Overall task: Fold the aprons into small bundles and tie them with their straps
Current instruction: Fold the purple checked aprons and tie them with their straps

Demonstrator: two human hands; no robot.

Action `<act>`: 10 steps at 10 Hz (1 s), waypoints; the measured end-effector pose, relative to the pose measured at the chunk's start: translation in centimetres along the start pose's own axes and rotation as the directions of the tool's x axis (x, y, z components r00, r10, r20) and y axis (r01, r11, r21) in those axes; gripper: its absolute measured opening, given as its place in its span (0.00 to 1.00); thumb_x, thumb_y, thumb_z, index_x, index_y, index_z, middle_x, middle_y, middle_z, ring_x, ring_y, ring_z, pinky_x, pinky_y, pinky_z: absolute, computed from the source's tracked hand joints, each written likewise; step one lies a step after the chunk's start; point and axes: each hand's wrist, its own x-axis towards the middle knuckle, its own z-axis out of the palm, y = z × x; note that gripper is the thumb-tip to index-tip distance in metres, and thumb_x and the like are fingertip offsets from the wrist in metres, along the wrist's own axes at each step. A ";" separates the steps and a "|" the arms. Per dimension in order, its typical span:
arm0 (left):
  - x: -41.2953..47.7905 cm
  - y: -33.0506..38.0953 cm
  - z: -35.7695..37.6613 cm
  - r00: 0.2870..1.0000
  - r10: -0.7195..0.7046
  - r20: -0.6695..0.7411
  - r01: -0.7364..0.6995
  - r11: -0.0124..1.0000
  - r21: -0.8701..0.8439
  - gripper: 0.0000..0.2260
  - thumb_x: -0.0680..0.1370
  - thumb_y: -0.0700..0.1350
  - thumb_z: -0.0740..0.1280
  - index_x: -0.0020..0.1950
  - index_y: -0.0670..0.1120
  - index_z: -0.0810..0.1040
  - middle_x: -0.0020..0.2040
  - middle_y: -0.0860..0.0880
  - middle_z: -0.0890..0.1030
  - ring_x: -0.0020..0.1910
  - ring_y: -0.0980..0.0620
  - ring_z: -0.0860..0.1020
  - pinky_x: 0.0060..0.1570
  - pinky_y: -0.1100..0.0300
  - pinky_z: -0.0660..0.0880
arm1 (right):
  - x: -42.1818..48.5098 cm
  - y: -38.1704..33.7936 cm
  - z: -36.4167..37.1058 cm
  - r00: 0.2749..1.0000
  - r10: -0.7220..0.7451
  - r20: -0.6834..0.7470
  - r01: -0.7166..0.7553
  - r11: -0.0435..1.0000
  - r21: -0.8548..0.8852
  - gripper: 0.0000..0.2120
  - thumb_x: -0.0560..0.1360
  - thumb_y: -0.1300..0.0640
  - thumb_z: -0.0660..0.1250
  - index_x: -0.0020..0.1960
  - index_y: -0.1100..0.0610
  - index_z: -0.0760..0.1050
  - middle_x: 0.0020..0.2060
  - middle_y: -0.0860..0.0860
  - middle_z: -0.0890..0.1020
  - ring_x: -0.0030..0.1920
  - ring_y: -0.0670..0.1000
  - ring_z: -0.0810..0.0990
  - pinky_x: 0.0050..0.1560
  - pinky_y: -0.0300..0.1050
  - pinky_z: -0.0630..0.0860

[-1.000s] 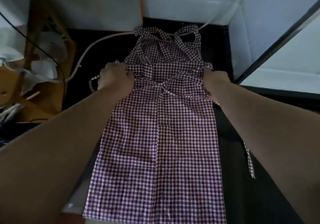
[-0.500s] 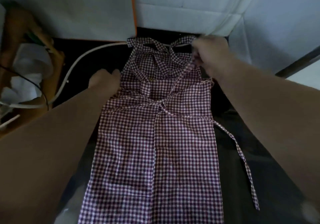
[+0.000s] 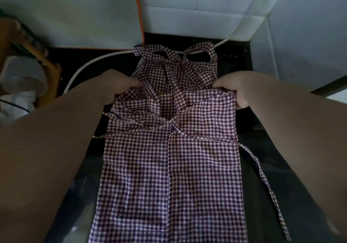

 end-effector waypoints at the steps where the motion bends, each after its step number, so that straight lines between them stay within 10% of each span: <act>1: 1.8 0.4 -0.6 0.989 0.142 -0.040 -0.140 0.989 0.039 0.14 0.76 0.47 0.69 0.56 0.39 0.81 0.56 0.38 0.81 0.56 0.38 0.79 0.60 0.42 0.75 | -0.4 -0.1 -1.1 0.988 0.080 0.128 -0.098 0.985 0.141 0.04 0.76 0.60 0.63 0.43 0.59 0.73 0.37 0.53 0.76 0.33 0.50 0.75 0.30 0.38 0.74; 2: 1.8 1.0 -0.8 0.965 0.232 -0.125 -0.248 0.960 -0.134 0.04 0.78 0.44 0.67 0.47 0.47 0.81 0.49 0.47 0.82 0.47 0.47 0.81 0.51 0.56 0.78 | -1.0 -0.8 -1.1 0.982 0.065 0.178 -0.110 0.960 0.256 0.06 0.75 0.65 0.62 0.49 0.62 0.76 0.46 0.56 0.81 0.40 0.54 0.81 0.39 0.44 0.81; 3: 2.2 1.0 -0.7 0.899 0.338 -0.280 -0.369 0.927 -0.066 0.05 0.79 0.45 0.66 0.52 0.47 0.79 0.49 0.50 0.79 0.48 0.51 0.77 0.50 0.60 0.73 | -0.9 -1.7 -1.3 0.980 -0.130 -0.148 0.135 0.990 0.025 0.09 0.80 0.62 0.58 0.42 0.62 0.71 0.49 0.57 0.77 0.43 0.52 0.76 0.37 0.38 0.73; 4: 2.2 1.3 -0.6 0.836 0.379 -0.397 -0.408 0.913 0.012 0.06 0.79 0.44 0.67 0.52 0.43 0.80 0.52 0.47 0.80 0.51 0.52 0.76 0.57 0.60 0.74 | -0.8 -1.9 -0.9 0.633 -0.419 -0.651 0.318 0.907 -0.275 0.11 0.81 0.59 0.57 0.58 0.63 0.73 0.57 0.60 0.78 0.58 0.58 0.75 0.51 0.45 0.70; 6: 3.0 -0.5 -1.1 0.939 0.260 -0.226 -0.188 0.937 0.296 0.25 0.77 0.57 0.64 0.67 0.41 0.72 0.62 0.38 0.76 0.55 0.37 0.76 0.53 0.48 0.75 | -1.0 -1.4 1.2 0.655 -0.466 -0.595 0.346 0.885 -0.312 0.15 0.79 0.56 0.57 0.64 0.60 0.67 0.62 0.58 0.74 0.60 0.58 0.73 0.49 0.43 0.65; 7: 1.8 -2.2 -0.2 0.922 0.351 -0.162 -0.267 0.882 0.388 0.15 0.79 0.52 0.62 0.58 0.44 0.78 0.55 0.41 0.79 0.42 0.47 0.77 0.34 0.60 0.72 | -1.2 0.7 2.5 0.789 -0.520 -0.326 0.372 0.827 -0.421 0.12 0.76 0.57 0.59 0.52 0.63 0.77 0.50 0.60 0.77 0.49 0.58 0.76 0.42 0.43 0.71; 9: -1.8 -4.4 1.2 0.816 0.515 -0.264 -0.394 0.829 0.397 0.17 0.77 0.39 0.63 0.67 0.45 0.73 0.69 0.40 0.66 0.68 0.40 0.65 0.65 0.49 0.66 | -2.3 4.0 2.9 0.813 -0.558 -0.165 0.443 0.777 -0.447 0.21 0.74 0.62 0.63 0.66 0.54 0.74 0.75 0.51 0.54 0.73 0.57 0.57 0.72 0.46 0.55; 10: -3.0 -4.5 2.0 0.814 0.576 -0.067 -0.502 0.758 0.417 0.14 0.78 0.38 0.61 0.62 0.46 0.78 0.65 0.44 0.73 0.64 0.46 0.70 0.59 0.63 0.64 | -2.5 4.2 2.7 0.872 -0.482 -0.086 0.423 0.830 -0.364 0.19 0.76 0.64 0.60 0.65 0.55 0.74 0.71 0.52 0.62 0.68 0.55 0.66 0.65 0.39 0.61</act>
